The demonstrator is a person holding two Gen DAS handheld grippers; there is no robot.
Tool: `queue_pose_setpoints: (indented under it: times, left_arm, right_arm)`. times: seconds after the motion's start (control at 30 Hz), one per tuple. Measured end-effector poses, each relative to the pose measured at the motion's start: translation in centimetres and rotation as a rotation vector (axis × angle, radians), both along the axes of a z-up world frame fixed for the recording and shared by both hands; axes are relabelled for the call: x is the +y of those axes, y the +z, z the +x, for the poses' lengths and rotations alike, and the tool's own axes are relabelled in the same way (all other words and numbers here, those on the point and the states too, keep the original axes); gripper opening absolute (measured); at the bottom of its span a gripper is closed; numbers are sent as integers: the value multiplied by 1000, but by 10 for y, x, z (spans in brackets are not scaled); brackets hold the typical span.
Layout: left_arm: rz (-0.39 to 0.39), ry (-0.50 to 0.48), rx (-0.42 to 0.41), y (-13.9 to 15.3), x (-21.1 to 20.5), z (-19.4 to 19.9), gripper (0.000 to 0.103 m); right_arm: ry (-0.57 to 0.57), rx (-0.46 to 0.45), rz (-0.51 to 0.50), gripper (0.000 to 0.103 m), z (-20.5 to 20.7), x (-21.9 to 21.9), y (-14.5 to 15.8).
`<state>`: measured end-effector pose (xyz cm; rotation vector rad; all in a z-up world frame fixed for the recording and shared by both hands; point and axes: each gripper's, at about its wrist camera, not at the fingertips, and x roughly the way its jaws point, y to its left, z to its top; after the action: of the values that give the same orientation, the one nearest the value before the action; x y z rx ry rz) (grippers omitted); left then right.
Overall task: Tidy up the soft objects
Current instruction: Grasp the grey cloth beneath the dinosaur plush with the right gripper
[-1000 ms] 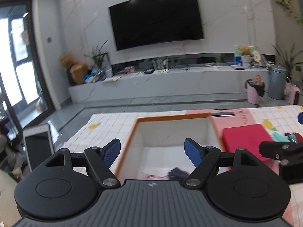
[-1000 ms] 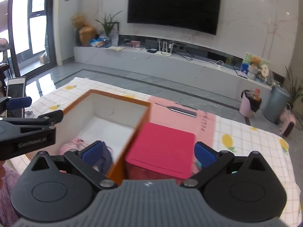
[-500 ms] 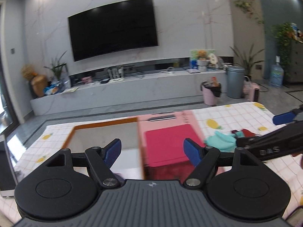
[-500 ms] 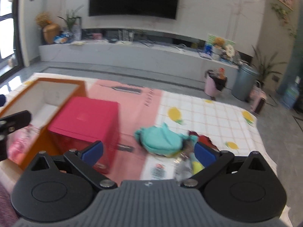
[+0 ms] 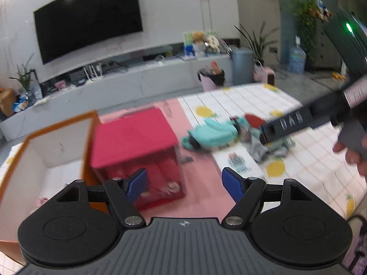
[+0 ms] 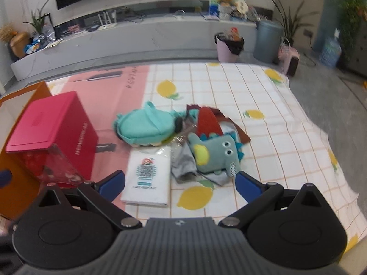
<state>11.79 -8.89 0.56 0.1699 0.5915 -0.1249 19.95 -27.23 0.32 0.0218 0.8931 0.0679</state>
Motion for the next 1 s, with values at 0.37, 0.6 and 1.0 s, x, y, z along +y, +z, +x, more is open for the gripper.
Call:
queue_pose_setpoints:
  times: [0.37, 0.6, 1.0]
  left_arm:
    - [34, -114, 88, -48, -28, -4, 87]
    - [39, -116, 151, -67, -31, 4, 87]
    - [1, -110, 221, -73, -25, 8, 87]
  right_arm:
    - [-72, 57, 145, 100, 37, -31, -28]
    - [-35, 174, 281, 72, 62, -26, -56]
    - [-143, 219, 337, 36, 86, -34, -81]
